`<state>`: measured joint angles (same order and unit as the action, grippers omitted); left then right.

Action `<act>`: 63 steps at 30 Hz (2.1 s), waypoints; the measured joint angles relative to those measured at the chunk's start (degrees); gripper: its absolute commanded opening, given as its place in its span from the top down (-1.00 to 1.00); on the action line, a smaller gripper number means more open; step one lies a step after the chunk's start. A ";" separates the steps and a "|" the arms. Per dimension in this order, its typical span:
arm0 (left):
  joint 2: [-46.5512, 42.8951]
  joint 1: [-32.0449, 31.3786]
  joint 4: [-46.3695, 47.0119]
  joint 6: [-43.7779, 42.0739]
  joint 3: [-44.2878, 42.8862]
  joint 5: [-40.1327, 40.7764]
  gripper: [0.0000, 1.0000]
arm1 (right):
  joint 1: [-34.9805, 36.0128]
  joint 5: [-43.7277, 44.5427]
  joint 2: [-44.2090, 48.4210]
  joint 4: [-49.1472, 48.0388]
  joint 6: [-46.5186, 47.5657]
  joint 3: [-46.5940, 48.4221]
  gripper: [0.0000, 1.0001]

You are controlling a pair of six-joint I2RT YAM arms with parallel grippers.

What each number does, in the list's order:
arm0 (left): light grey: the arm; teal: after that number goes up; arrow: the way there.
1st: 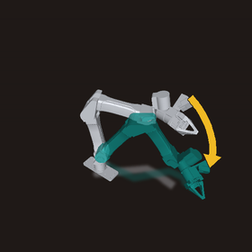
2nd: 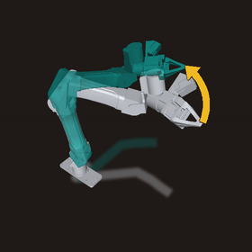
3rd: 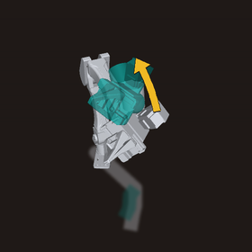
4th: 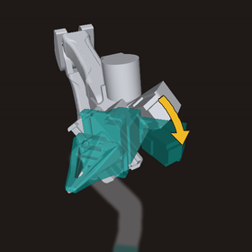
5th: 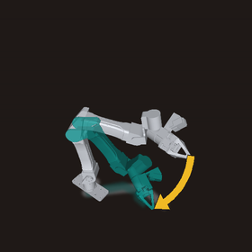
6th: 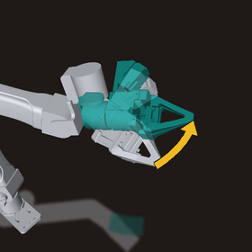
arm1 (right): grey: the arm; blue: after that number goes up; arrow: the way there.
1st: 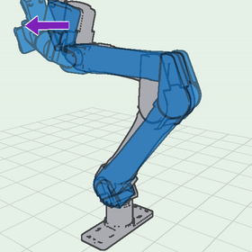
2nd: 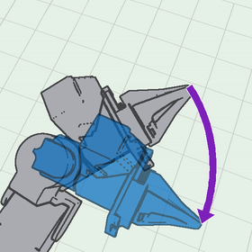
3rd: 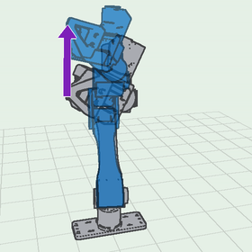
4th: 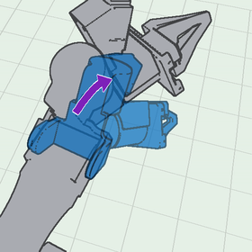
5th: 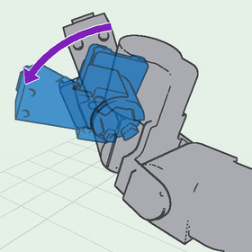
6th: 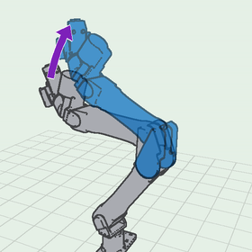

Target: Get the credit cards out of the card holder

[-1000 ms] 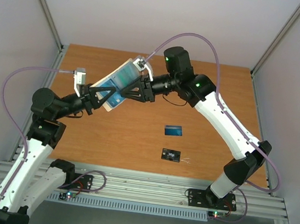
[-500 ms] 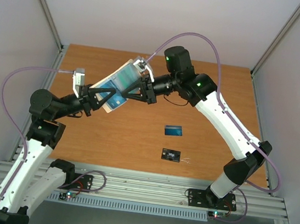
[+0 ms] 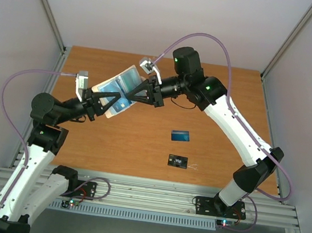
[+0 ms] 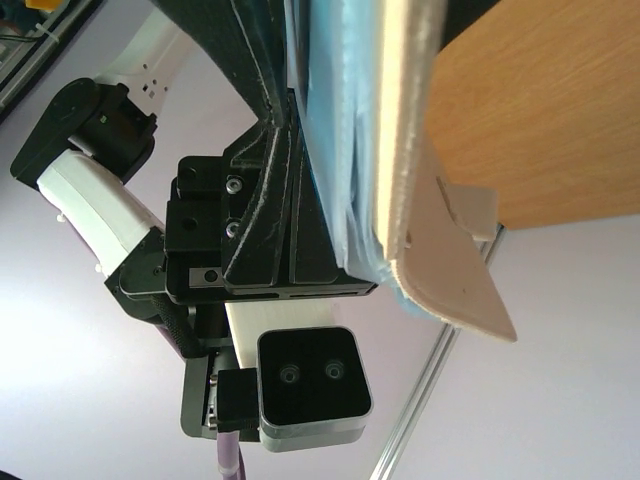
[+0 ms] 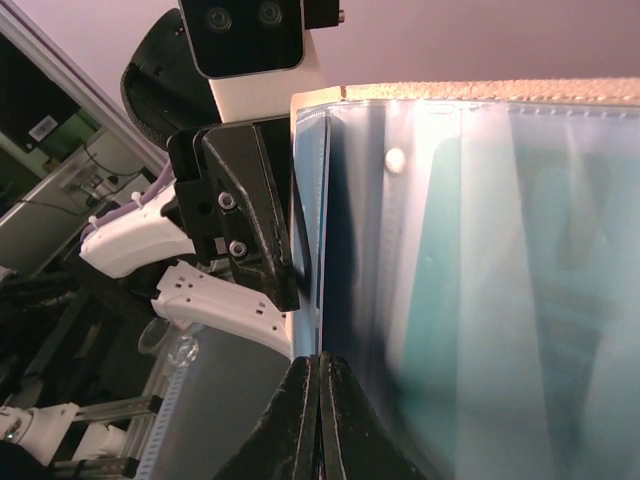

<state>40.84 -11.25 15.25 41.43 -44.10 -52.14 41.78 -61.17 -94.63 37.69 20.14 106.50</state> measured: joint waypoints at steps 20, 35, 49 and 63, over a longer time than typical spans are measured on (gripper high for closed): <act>-0.11 0.04 0.02 -0.20 0.02 -0.35 0.99 | -1.90 -0.04 0.76 0.96 0.37 0.39 0.79; -0.22 -0.02 0.04 -0.24 0.02 -1.46 0.63 | -1.07 -1.77 0.37 -0.22 -0.98 0.17 0.97; -0.37 -0.02 0.02 -0.90 0.26 -1.44 0.86 | -3.15 -2.10 1.66 1.77 0.20 0.31 0.97; -0.44 -0.09 0.22 -1.36 0.31 -1.42 0.99 | -3.87 -2.08 1.70 3.43 1.36 1.29 0.98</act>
<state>40.40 -11.33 15.46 40.07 -43.79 -53.56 37.91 -63.24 -92.92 41.12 21.50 107.79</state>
